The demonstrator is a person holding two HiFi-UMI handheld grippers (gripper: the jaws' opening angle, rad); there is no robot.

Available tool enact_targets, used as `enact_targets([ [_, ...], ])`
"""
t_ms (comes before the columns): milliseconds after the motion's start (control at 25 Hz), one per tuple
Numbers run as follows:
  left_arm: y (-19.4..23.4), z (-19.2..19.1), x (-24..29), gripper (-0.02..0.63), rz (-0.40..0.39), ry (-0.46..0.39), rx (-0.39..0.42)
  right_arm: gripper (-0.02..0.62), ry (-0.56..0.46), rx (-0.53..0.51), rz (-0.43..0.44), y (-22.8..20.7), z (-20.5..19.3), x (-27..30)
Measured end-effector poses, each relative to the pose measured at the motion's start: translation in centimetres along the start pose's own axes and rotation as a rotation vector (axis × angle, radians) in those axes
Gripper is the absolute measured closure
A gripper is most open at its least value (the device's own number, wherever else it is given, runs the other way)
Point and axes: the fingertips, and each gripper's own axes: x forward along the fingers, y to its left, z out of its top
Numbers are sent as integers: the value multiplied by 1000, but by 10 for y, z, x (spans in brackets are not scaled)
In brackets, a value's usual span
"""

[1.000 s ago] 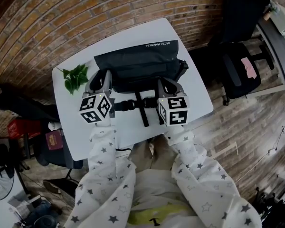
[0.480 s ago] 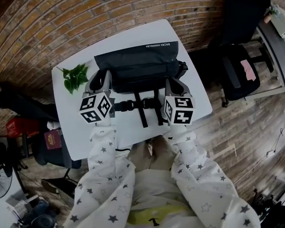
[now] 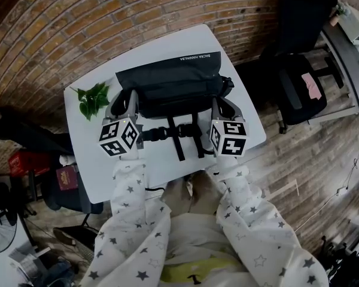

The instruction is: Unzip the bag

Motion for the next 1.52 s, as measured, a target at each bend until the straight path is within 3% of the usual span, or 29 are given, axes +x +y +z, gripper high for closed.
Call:
enact_targets([
  [440, 2, -2, 0, 482, 13, -4, -3, 575, -9, 47, -69, -30, -1, -6],
  [840, 1, 0, -1, 480, 31, -9, 3, 575, -9, 56, -73, -39, -1, -9],
  [1080, -2, 1, -4, 472, 6, 1, -19, 559, -11, 50, -3, -38, -4, -7],
  [1200, -3, 1, -13, 456, 0, 8, 22, 455, -50, 20, 72, -32, 3, -10],
  [1280, -4, 2, -22, 456, 9, 2, 50, 443, -78, -7, 111, -30, 10, -15],
  [1320, -6, 2, -27, 460, 12, -3, 61, 444, -91, -22, 121, -29, 13, -18],
  [1440, -13, 2, -40, 570, 14, -11, 92, 484, -123, -60, 152, -25, 23, -29],
  [1520, -21, 1, -47, 607, 1, -13, 99, 539, -137, -83, 165, -21, 29, -36],
])
